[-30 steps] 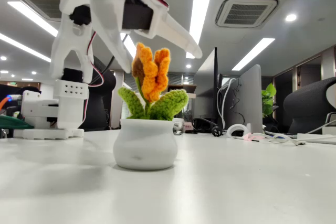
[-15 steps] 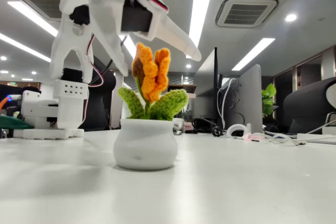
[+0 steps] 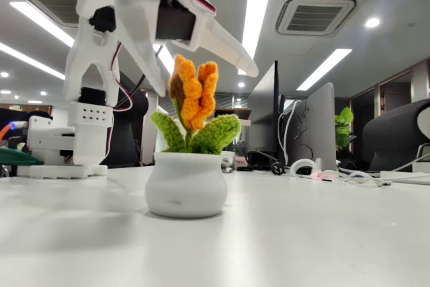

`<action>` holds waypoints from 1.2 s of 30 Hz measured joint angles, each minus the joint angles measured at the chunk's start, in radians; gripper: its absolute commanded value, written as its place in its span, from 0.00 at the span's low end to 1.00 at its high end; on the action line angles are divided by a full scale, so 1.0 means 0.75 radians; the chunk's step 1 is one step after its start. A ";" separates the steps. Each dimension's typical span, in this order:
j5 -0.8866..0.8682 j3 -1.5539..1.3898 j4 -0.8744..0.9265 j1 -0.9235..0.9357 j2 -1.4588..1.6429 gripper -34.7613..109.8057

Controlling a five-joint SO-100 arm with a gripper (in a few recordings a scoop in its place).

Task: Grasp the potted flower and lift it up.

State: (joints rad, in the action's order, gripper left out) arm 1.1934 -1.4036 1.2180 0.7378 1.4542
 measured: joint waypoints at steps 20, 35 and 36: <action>0.000 0.000 0.000 -0.020 -0.020 0.57; 0.006 0.000 0.018 -0.020 -0.020 0.24; 0.008 0.000 0.020 -0.020 -0.020 0.24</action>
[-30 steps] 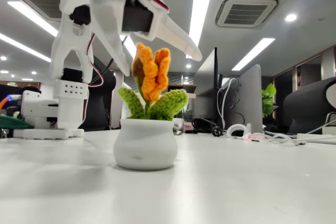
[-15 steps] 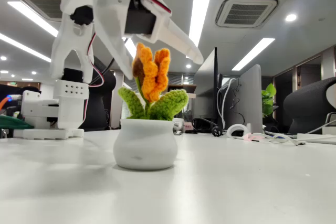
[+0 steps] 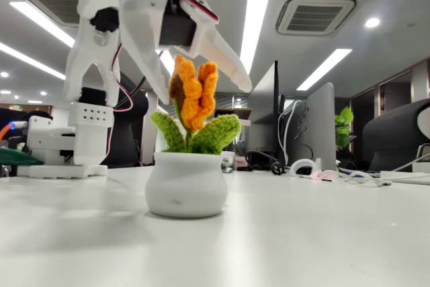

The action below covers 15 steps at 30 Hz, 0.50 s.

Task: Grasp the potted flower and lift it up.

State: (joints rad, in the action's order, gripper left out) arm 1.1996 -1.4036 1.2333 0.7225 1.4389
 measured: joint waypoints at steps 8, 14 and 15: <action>0.020 0.000 0.002 -0.006 0.000 0.24; 0.043 0.000 0.002 -0.006 0.000 0.24; 0.043 0.000 0.002 -0.006 0.000 0.24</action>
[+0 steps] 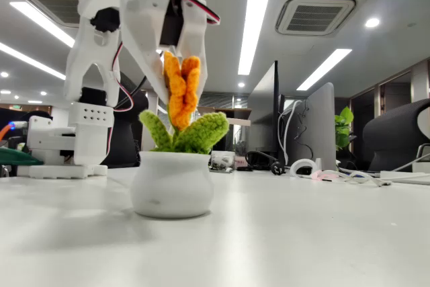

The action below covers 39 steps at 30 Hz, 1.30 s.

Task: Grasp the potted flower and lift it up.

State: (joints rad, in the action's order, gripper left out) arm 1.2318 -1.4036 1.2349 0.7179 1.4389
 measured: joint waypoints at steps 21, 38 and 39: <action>0.000 0.000 0.276 -0.051 0.532 0.24; 0.000 -0.016 0.468 -0.098 1.297 0.24; 0.000 -0.031 0.481 -0.108 1.352 0.24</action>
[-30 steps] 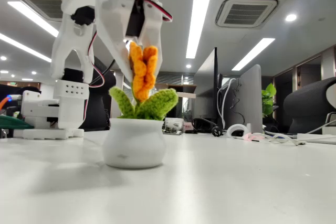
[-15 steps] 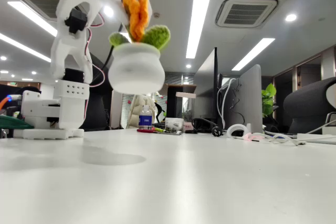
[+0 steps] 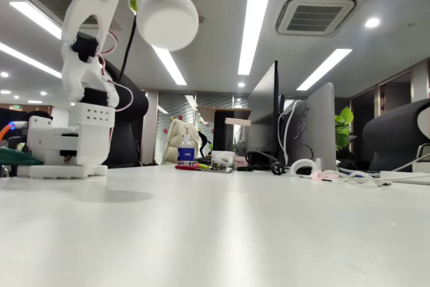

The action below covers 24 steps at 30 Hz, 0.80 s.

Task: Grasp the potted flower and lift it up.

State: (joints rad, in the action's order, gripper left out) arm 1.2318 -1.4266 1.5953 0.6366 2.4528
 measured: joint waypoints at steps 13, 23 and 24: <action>0.110 -0.235 0.080 -0.049 0.695 0.24; 0.164 -0.237 0.082 -0.080 0.882 0.24; 0.166 -0.237 0.082 -0.090 0.896 0.24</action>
State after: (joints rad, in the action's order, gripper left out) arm 1.3560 -1.6045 1.6567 0.5691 3.1247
